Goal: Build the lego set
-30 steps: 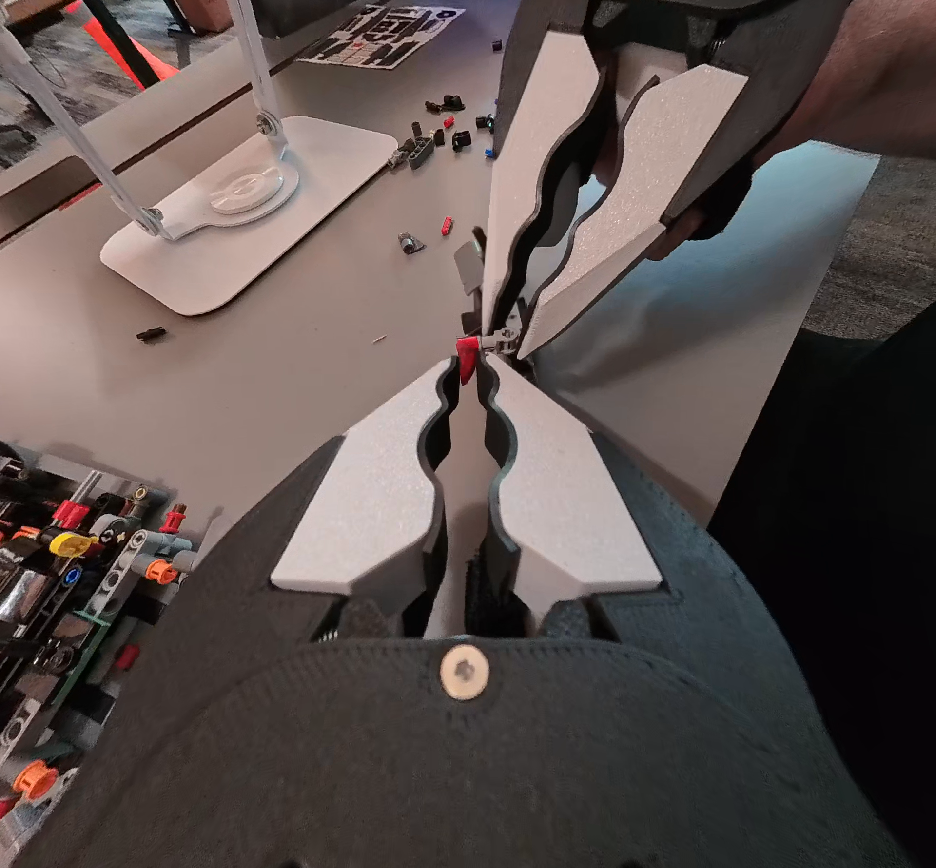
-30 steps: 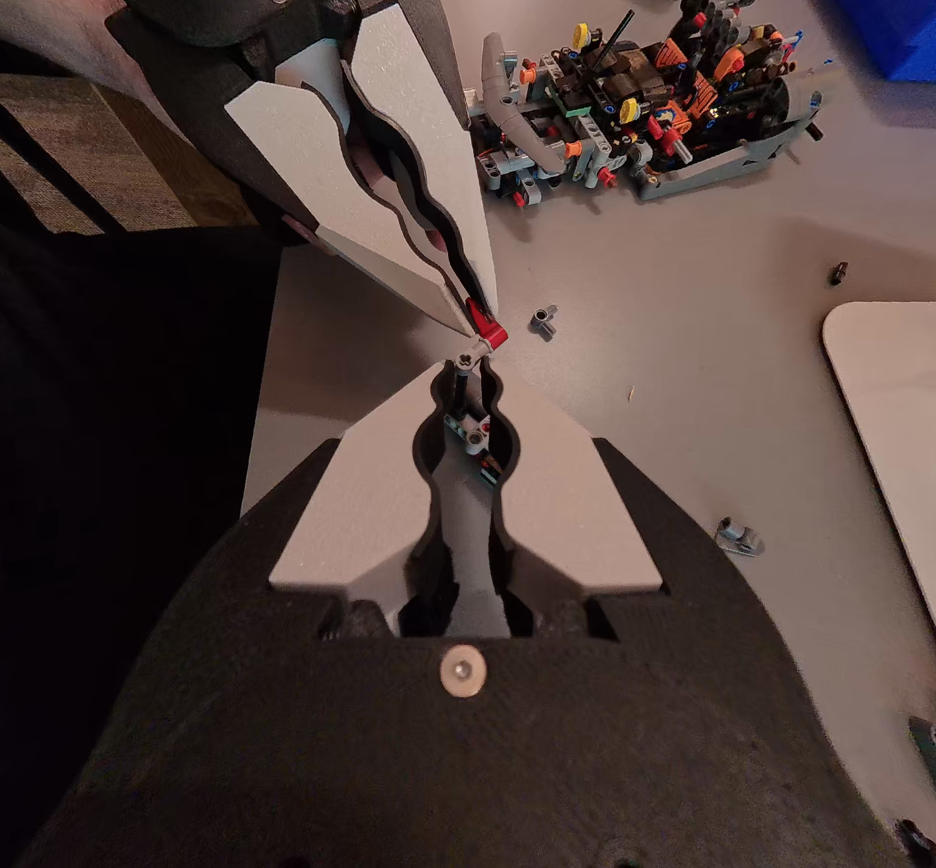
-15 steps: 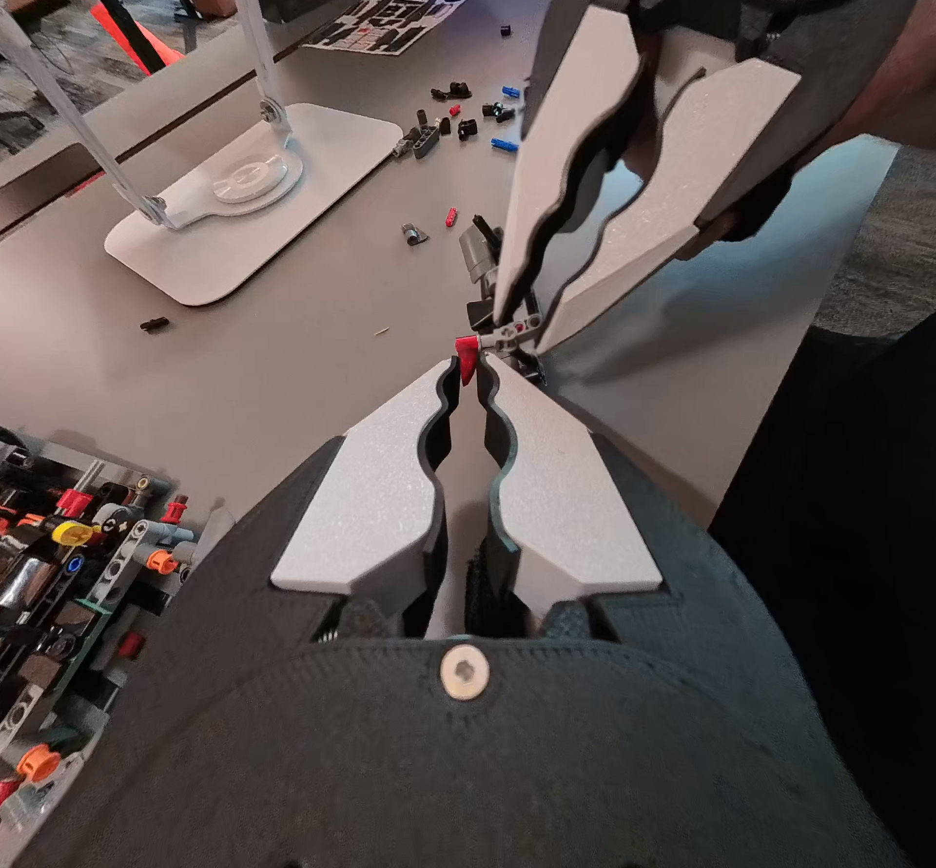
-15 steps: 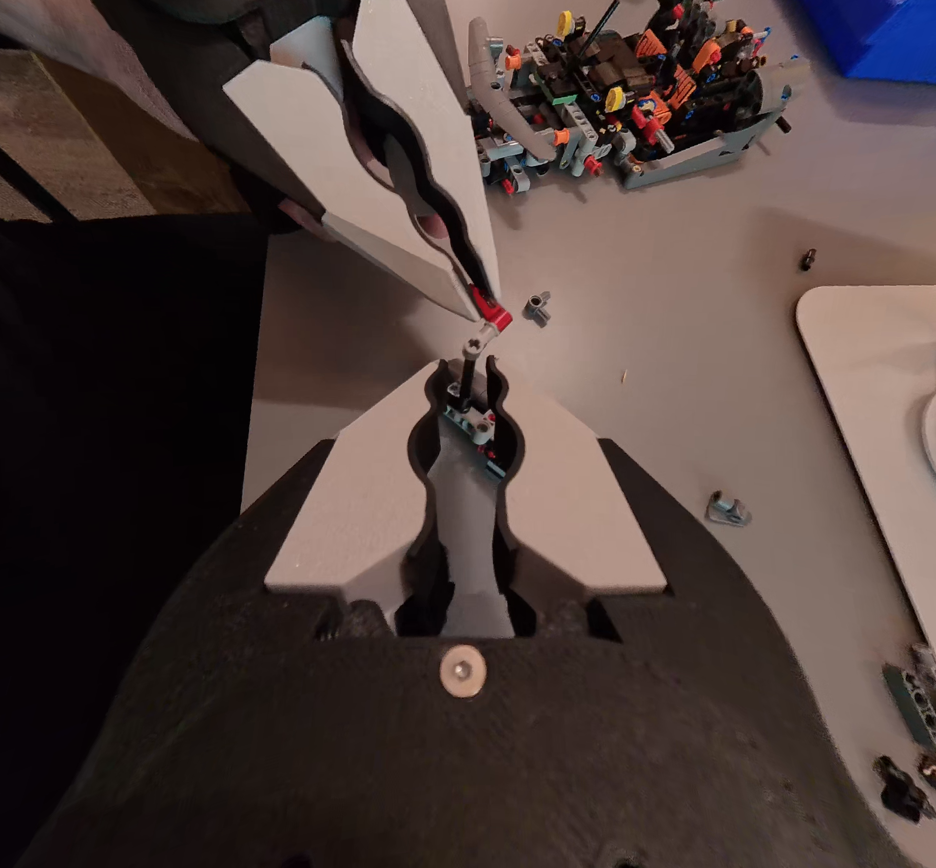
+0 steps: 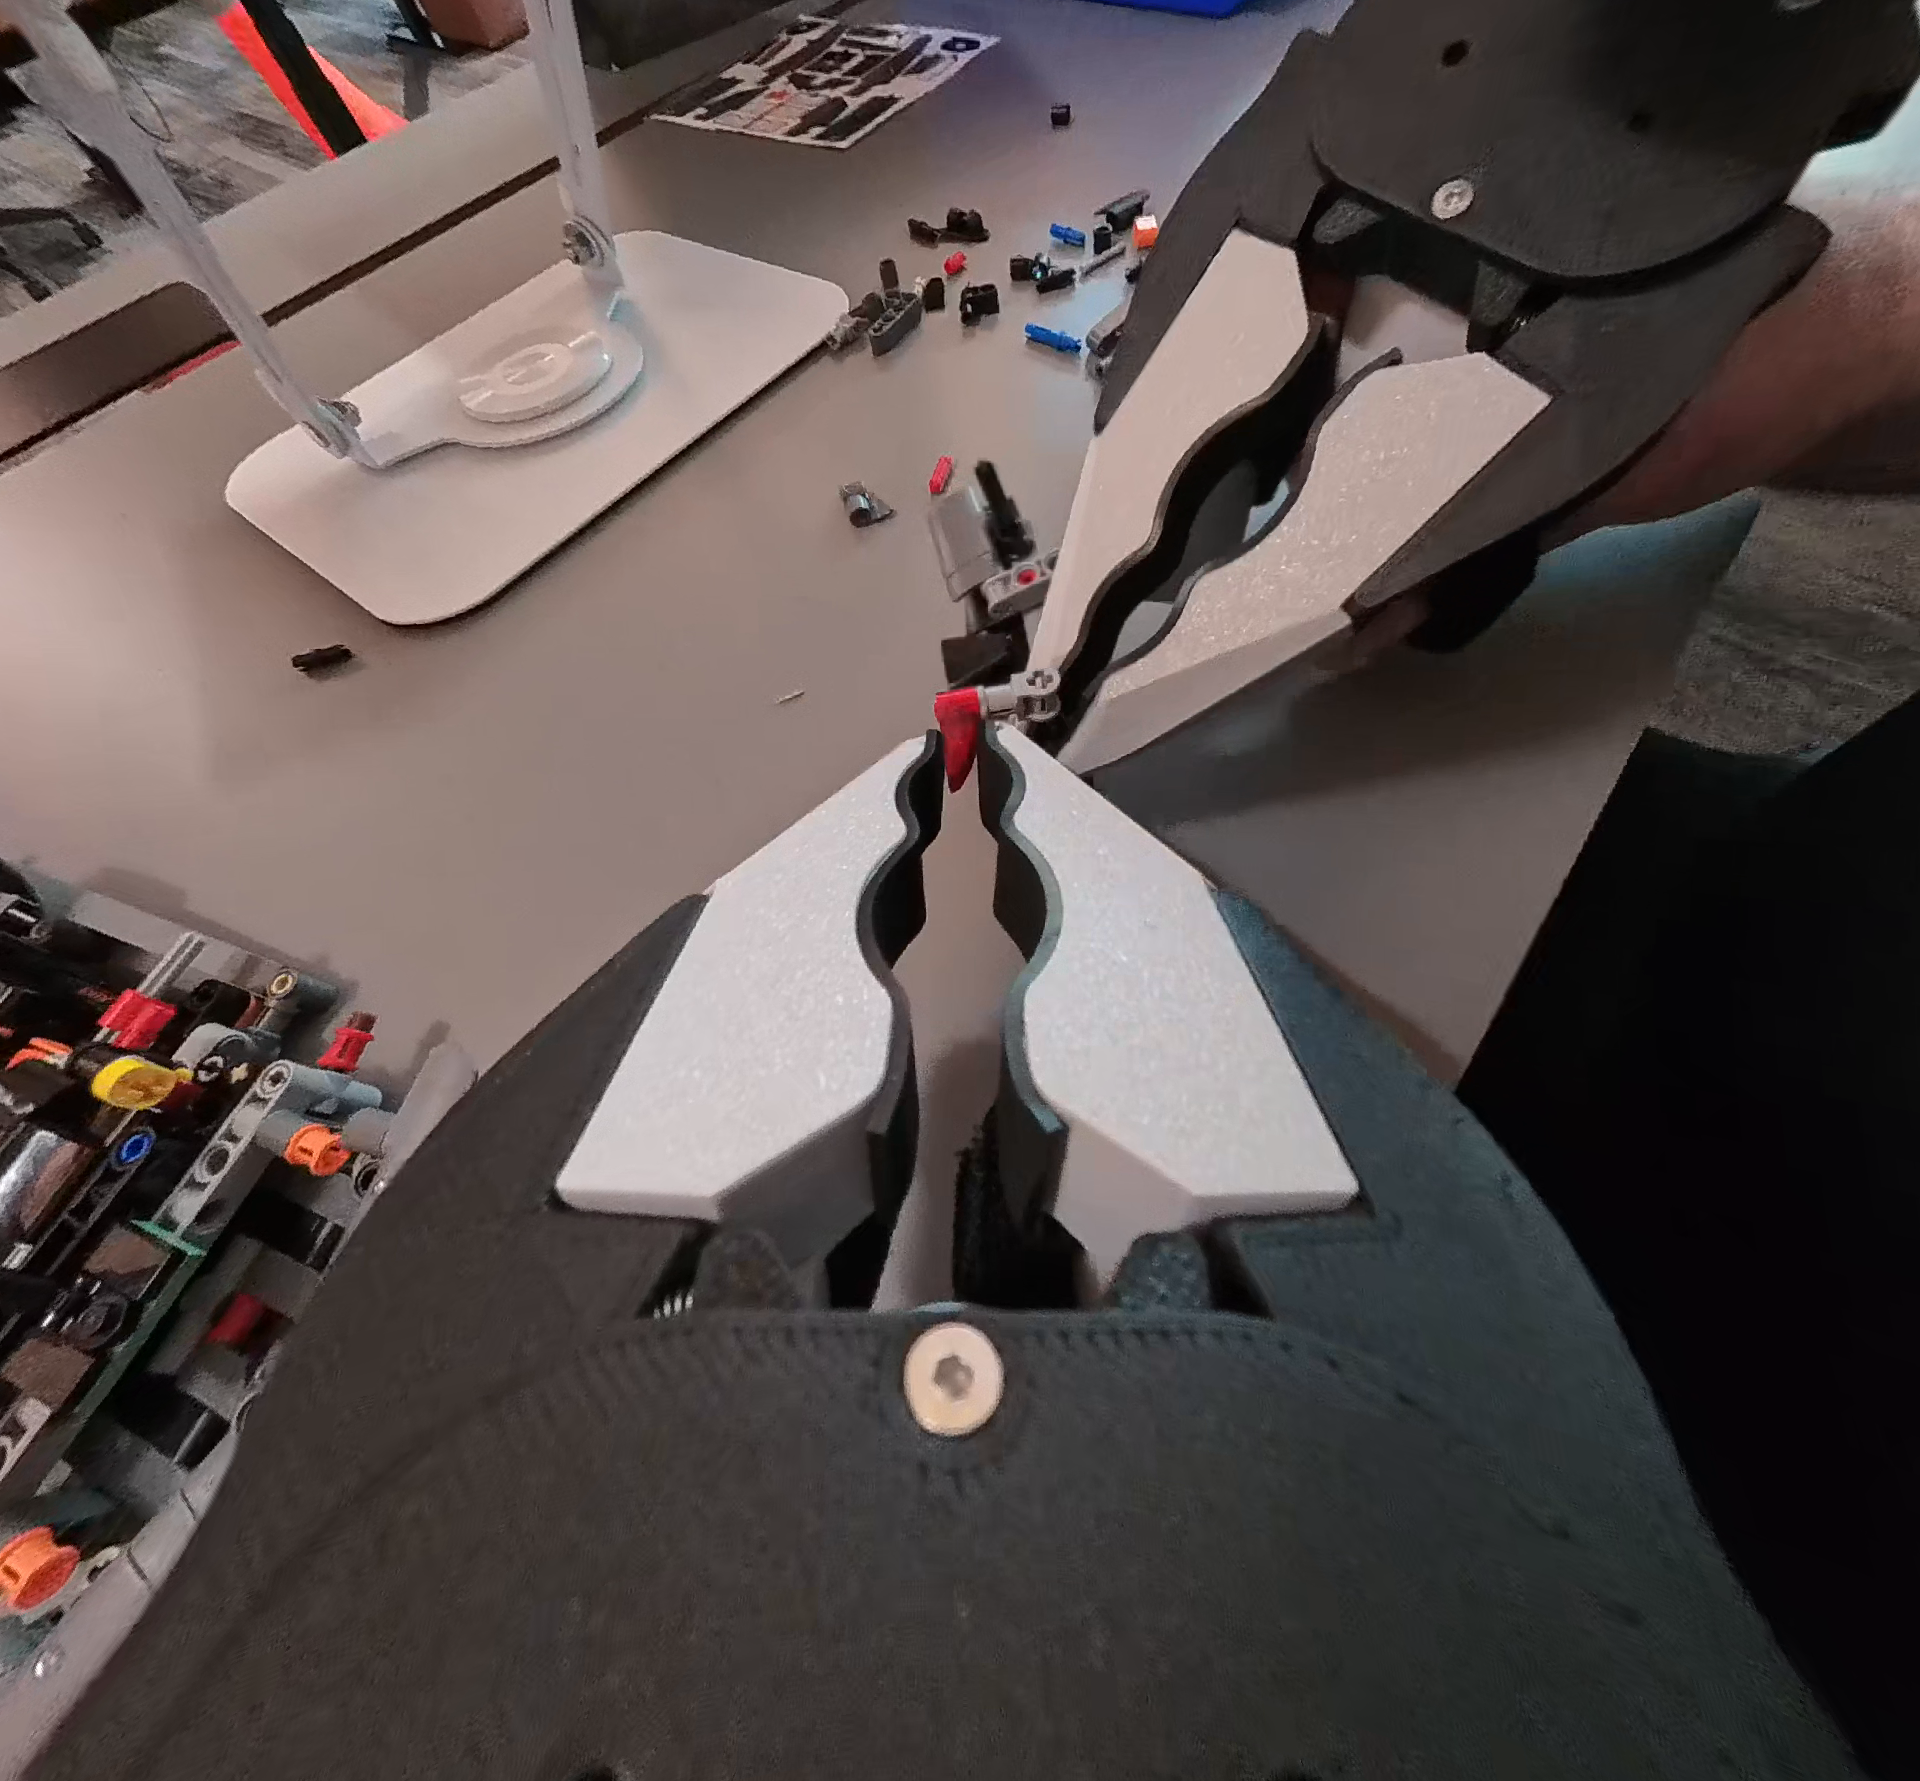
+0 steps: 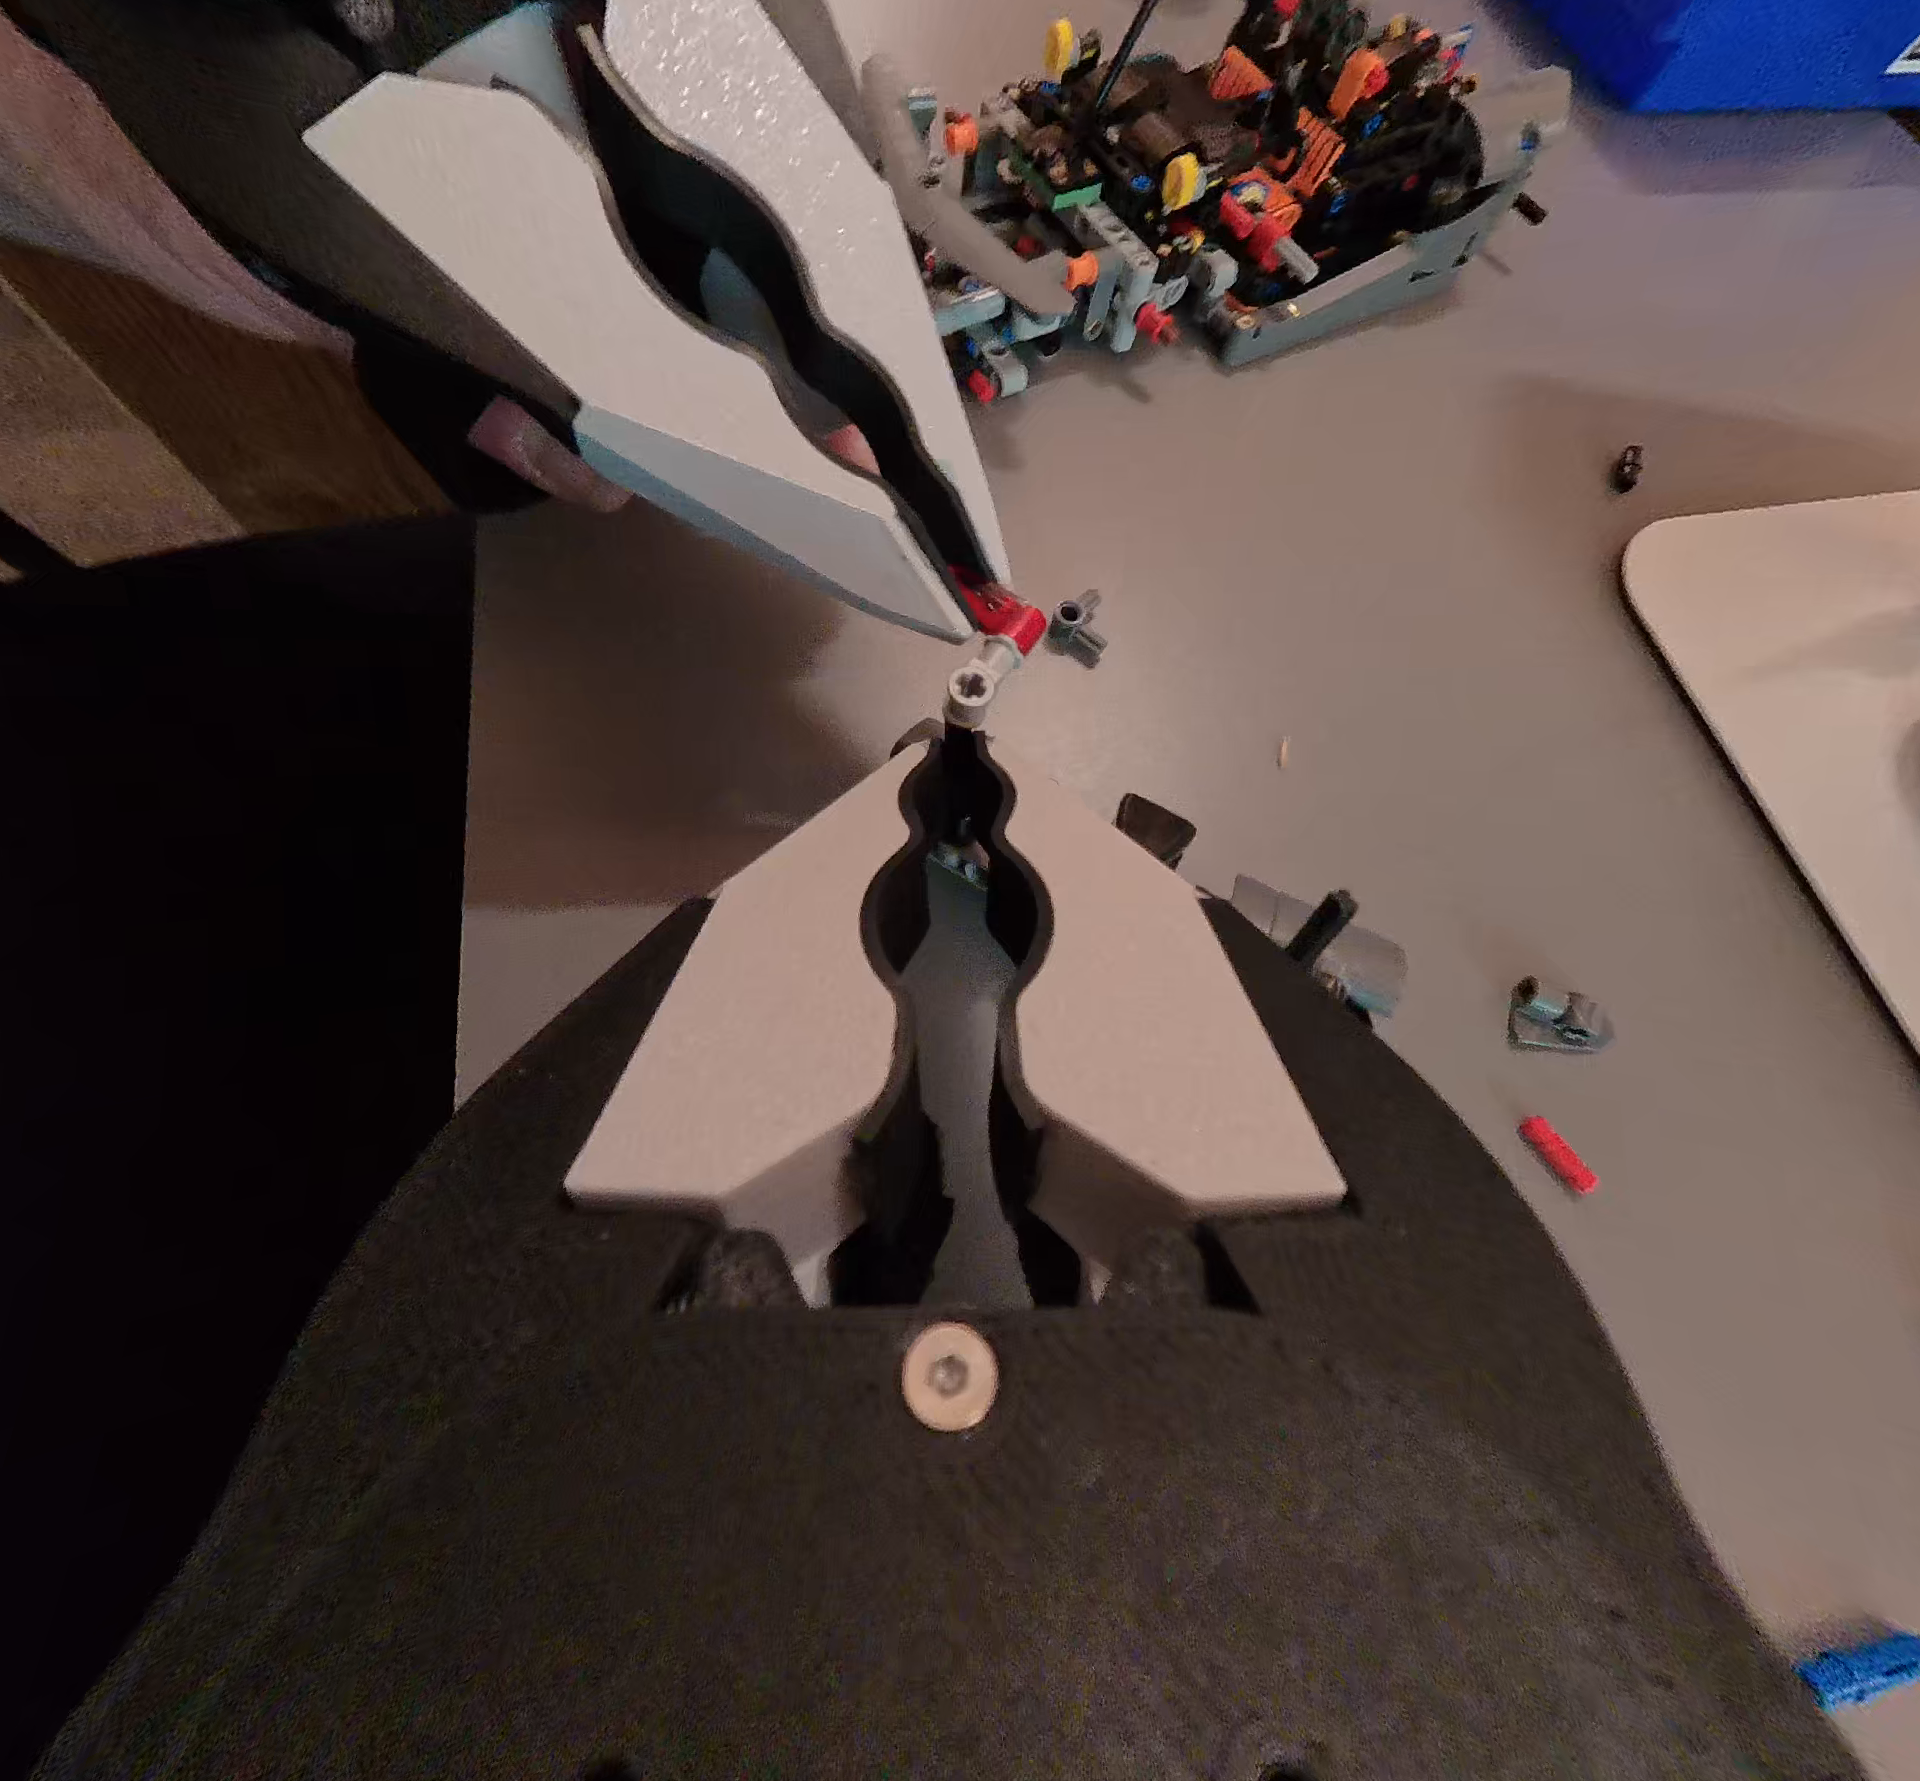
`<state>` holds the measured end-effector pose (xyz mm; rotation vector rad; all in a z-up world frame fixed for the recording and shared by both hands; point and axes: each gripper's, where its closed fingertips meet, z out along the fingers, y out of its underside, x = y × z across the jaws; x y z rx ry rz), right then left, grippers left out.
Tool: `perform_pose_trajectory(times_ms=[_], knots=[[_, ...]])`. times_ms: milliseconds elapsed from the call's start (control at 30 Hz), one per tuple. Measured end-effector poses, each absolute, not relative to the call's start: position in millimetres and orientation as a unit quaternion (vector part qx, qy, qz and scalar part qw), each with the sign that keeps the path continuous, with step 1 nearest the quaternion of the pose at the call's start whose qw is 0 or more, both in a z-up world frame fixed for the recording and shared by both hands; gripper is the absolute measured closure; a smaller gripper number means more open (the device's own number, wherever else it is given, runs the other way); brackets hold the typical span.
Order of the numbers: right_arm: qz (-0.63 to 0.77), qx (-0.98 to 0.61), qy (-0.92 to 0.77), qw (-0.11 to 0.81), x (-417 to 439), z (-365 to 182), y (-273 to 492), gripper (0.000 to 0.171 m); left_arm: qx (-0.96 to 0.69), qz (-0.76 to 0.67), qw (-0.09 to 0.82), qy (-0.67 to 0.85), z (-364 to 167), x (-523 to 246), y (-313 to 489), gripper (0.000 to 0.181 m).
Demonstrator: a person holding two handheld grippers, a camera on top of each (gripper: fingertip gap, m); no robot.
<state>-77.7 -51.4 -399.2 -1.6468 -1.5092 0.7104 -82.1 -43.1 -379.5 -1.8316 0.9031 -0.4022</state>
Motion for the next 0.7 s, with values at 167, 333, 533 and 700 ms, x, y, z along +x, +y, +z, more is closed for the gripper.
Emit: perform_pose_trajectory(times_ms=[167,333,533,700], knots=[[0.348,-0.654,-0.545,0.393,-77.1,-384.4,-47.5,0.171,-0.75,-0.183,0.533,0.348,-367.0,-82.4,-39.8,0.177],[0.38,-0.649,-0.524,0.401,-77.1,-374.1,-45.9,0.171,-0.74,-0.184,0.543,0.351,-358.1,-78.2,-39.9,0.177],[0.398,-0.641,-0.511,0.411,-76.7,-367.0,-44.0,0.171,-0.737,-0.147,0.552,0.363,-352.6,-77.3,-37.2,0.177],[0.394,-0.637,-0.514,0.42,-76.4,-365.8,-43.2,0.171,-0.732,-0.098,0.542,0.4,-350.0,-77.1,-36.5,0.177]])
